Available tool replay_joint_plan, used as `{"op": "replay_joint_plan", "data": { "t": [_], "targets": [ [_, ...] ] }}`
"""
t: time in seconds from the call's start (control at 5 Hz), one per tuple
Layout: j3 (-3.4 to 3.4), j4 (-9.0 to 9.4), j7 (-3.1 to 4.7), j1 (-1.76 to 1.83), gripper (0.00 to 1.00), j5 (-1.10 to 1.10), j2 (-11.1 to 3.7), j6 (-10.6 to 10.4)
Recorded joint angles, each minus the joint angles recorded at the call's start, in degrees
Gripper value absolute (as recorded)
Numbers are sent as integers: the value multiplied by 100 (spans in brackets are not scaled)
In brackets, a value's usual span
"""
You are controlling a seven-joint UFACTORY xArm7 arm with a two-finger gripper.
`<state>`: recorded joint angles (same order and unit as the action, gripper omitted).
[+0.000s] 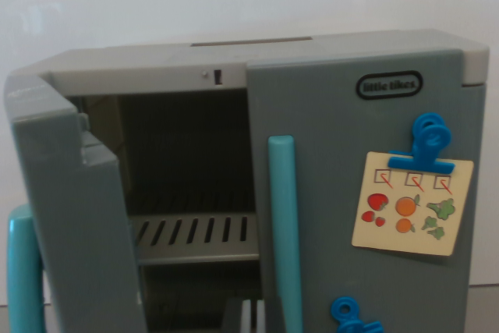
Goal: Close fridge door
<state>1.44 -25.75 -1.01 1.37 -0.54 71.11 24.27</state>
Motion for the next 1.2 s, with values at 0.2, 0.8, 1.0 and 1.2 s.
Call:
{"op": "replay_joint_plan", "data": {
  "t": [0.2,0.8,1.0,1.2],
  "targets": [
    [0,0,0,0,100,0,0,0],
    [-460,0,0,0,100,0,-51,0],
    [-460,0,0,0,100,0,-51,0],
    [-773,0,0,0,100,0,-210,0]
  ]
}}
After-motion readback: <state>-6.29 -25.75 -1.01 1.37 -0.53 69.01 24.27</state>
